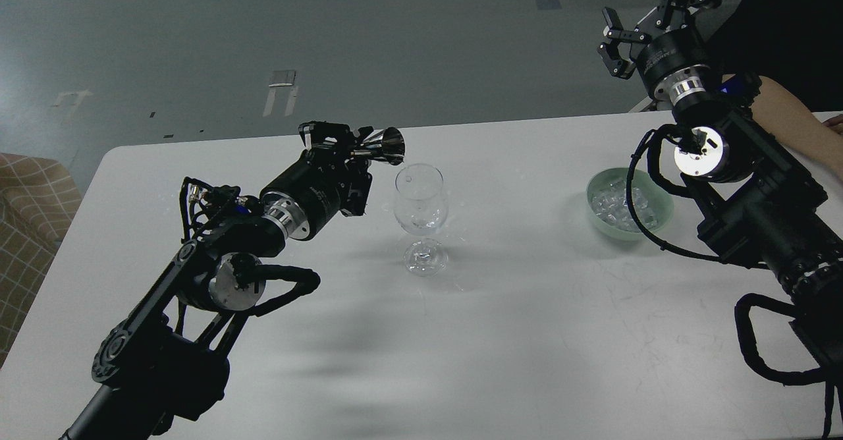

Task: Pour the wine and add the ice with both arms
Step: 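Tilt the jigger over the wine glass with the left gripper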

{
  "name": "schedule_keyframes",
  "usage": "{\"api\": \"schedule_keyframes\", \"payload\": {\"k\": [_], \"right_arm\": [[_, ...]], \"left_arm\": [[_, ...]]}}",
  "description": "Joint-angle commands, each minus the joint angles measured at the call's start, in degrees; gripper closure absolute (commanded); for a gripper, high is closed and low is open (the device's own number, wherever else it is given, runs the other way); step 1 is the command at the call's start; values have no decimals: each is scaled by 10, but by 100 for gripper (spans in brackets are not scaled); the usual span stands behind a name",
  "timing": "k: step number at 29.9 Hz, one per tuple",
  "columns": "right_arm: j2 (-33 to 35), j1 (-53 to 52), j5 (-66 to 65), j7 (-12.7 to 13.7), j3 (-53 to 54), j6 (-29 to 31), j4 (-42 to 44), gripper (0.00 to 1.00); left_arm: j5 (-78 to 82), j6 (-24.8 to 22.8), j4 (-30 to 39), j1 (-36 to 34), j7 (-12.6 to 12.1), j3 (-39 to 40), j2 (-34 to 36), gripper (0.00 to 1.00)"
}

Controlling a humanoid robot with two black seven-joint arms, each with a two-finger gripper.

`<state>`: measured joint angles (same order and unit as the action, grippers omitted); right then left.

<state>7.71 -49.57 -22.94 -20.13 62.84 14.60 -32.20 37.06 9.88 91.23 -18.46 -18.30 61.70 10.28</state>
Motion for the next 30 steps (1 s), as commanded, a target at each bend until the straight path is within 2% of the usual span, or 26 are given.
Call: {"api": "schedule_keyframes", "payload": {"k": [1, 30], "right_arm": [[0, 0, 0, 0, 0, 0, 0, 0], [0, 1, 0, 0, 0, 0, 0, 0]], "left_arm": [[16, -5, 2, 0, 0, -7, 1, 94], [182, -21, 25, -1, 5, -33, 11, 94]]}}
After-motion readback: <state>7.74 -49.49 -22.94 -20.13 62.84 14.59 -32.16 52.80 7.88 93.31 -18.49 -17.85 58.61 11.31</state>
